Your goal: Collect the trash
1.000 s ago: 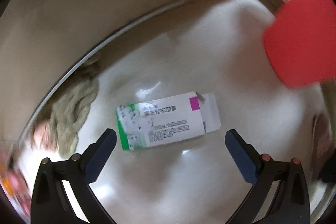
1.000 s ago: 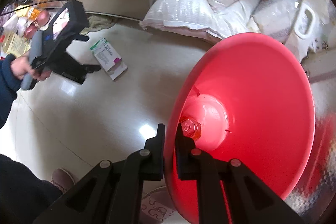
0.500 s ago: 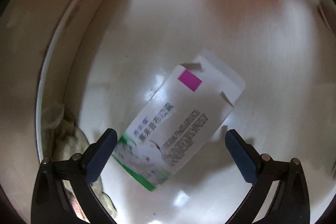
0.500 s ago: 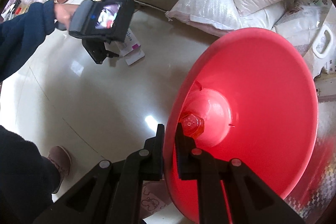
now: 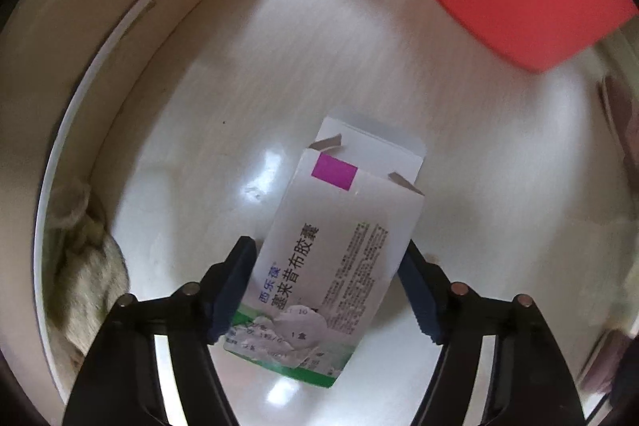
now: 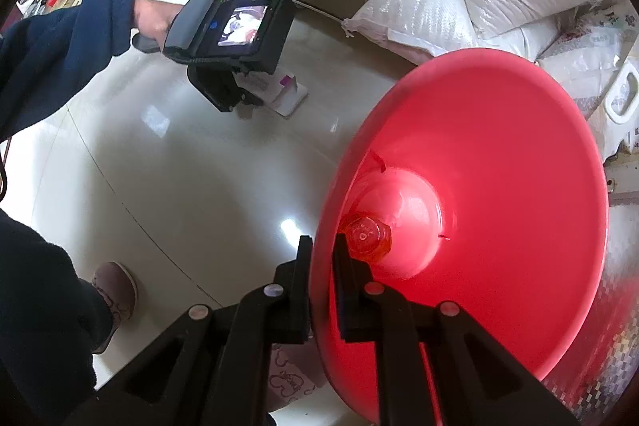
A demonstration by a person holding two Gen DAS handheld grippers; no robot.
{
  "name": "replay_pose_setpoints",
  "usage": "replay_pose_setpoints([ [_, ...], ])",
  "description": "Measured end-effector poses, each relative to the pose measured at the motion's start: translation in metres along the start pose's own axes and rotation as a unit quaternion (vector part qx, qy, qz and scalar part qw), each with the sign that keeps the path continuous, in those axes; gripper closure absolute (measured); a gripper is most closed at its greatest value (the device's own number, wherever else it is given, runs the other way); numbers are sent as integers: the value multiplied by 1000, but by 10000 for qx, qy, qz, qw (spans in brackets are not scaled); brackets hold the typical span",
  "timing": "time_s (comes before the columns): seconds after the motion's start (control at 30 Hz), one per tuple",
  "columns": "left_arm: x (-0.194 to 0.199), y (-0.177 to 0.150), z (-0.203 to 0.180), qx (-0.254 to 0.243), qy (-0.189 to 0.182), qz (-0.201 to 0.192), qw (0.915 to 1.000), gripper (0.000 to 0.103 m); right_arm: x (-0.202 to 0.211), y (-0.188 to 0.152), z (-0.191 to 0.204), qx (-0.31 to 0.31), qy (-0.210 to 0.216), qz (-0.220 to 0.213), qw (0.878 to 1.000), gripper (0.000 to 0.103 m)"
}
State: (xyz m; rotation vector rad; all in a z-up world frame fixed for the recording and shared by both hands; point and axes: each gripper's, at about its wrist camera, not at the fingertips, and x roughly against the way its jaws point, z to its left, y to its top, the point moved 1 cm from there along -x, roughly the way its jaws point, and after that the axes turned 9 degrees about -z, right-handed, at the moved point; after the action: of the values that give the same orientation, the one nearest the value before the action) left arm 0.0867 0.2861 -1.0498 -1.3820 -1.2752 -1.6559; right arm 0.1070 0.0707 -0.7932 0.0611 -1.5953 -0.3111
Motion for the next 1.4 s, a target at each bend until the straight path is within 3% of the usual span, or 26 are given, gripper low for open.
replay_pose_setpoints([
  [0.27, 77, 18, 0, 408, 140, -426, 9982, 34, -2, 2, -2, 29, -8, -47, 10000, 95],
  [0.43, 154, 32, -25, 250, 95, -1039, 9942, 34, 0, -2, -2, 6, -73, -138, 9999, 95],
  [0.63, 216, 49, -41, 72, -54, -1530, 9882, 34, 10, 2, -2, -78, -242, -451, 9987, 94],
  [0.67, 227, 46, -40, 39, -95, -1587, 9873, 34, 11, 2, -2, -90, -285, -469, 9985, 90],
  [0.7, 227, 65, -41, 5, -131, -1642, 9863, 34, 13, 2, -3, -104, -334, -519, 9980, 86],
  [0.77, 241, 72, -50, -78, -203, -1726, 9848, 34, 19, 1, -7, -202, -410, -573, 9973, 68],
  [0.83, 250, 70, -62, -192, -238, -1789, 9834, 34, 28, 0, -11, -312, -356, -685, 9965, 58],
  [0.87, 255, 90, -75, -239, -242, -1796, 9832, 34, 33, -1, -14, -380, -346, -752, 9958, 54],
  [0.97, 270, 111, -85, -403, -311, -1815, 9821, 34, 53, -3, -22, -636, -375, -1080, 9914, 43],
  [1.17, 271, 154, -105, -708, -529, -2005, 9757, 35, 88, -18, -42, -1130, -638, -1540, 9795, 29],
  [1.4, 263, 188, -125, -764, -529, -1890, 9776, 35, 114, -46, -66, -1702, -1090, -1733, 9639, 25],
])
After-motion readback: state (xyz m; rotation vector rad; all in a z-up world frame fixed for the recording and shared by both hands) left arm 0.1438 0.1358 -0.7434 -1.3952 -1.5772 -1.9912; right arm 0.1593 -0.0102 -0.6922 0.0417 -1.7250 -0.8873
